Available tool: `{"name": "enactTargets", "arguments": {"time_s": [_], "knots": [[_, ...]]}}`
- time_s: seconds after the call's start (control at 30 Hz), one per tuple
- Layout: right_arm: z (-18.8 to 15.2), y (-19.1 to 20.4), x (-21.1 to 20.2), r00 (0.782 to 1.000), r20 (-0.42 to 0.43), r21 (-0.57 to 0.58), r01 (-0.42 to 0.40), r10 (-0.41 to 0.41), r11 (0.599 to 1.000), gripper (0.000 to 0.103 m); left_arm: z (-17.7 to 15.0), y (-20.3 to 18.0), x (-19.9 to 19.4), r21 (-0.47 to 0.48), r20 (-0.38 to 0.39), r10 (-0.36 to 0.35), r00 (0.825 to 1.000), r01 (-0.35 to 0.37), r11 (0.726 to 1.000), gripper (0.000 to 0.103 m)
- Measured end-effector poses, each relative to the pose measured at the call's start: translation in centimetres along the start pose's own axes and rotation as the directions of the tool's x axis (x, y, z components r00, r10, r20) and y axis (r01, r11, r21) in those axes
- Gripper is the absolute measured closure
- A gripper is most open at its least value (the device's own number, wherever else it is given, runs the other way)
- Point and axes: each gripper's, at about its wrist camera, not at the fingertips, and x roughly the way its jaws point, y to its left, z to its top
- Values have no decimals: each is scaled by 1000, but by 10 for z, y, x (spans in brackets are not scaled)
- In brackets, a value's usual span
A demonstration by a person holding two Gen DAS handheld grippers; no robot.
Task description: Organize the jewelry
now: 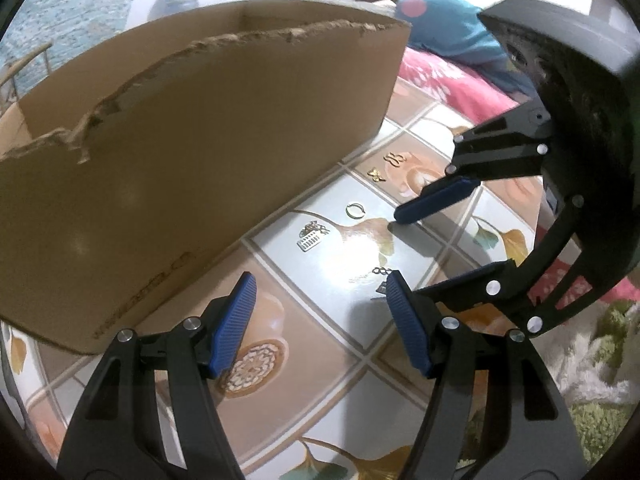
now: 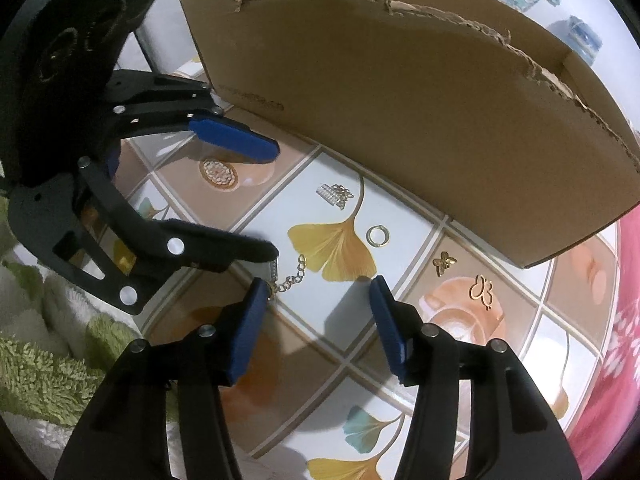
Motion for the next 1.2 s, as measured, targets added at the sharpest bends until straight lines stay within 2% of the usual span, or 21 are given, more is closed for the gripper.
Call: {"name": "enactTargets", "arguments": {"time_s": [0.17, 0.37, 0.63, 0.77, 1.03, 1.2], "knots": [[0, 0, -1, 1000, 5, -6, -11, 11, 1000, 51, 3, -4, 5, 34, -11, 2, 1000, -2, 999, 38], [3, 0, 1, 1000, 5, -15, -12, 12, 1000, 48, 2, -18, 11, 137, -30, 55, 998, -51, 989, 34], [1, -3, 0, 1000, 8, -17, -16, 16, 1000, 48, 5, -16, 12, 133, -39, 47, 998, -41, 990, 30], [3, -1, 1, 1000, 12, -3, -11, 11, 1000, 48, 3, -12, 10, 101, -31, 73, 997, -69, 993, 30], [-5, 12, -9, 999, 49, 24, -2, 1, 1000, 46, -6, 6, -17, -66, 21, 139, 990, -138, 988, 31], [-9, 2, -22, 995, 95, 116, -32, 21, 993, 46, -15, 3, -37, -119, 40, 130, 991, -125, 985, 31]]}}
